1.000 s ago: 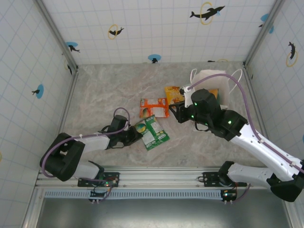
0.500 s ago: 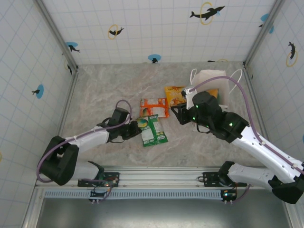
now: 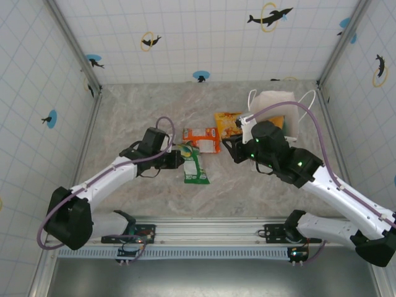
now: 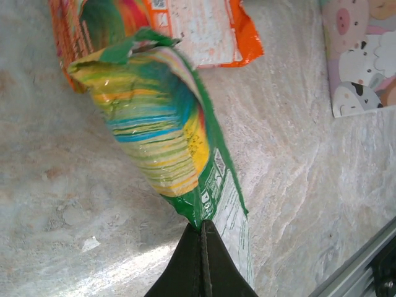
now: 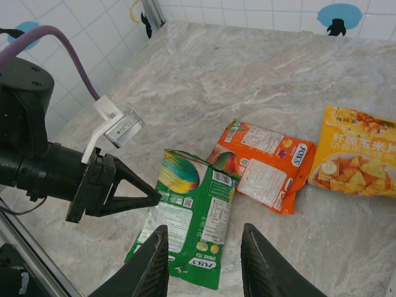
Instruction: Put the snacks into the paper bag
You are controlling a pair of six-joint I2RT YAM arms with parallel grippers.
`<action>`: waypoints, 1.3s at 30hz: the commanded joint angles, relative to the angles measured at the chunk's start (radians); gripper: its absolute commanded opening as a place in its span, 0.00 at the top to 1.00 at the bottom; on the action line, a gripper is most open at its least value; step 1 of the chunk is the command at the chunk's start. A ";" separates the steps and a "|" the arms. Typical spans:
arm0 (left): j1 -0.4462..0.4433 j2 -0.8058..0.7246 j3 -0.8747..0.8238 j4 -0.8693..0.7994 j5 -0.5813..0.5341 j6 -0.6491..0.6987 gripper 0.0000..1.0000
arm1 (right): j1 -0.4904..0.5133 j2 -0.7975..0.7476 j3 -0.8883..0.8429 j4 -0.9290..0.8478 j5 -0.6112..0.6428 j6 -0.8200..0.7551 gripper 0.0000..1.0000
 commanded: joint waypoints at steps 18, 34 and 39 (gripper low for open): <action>-0.005 0.031 0.339 -0.205 0.189 0.395 1.00 | -0.011 -0.022 -0.103 0.153 -0.110 -0.148 0.61; -0.005 0.062 0.379 -0.086 0.147 -0.287 1.00 | 0.274 0.045 -0.162 0.242 0.200 -0.199 0.47; -0.004 0.046 0.365 -0.053 0.175 -0.332 1.00 | 0.300 0.094 -0.178 0.267 0.236 -0.233 0.45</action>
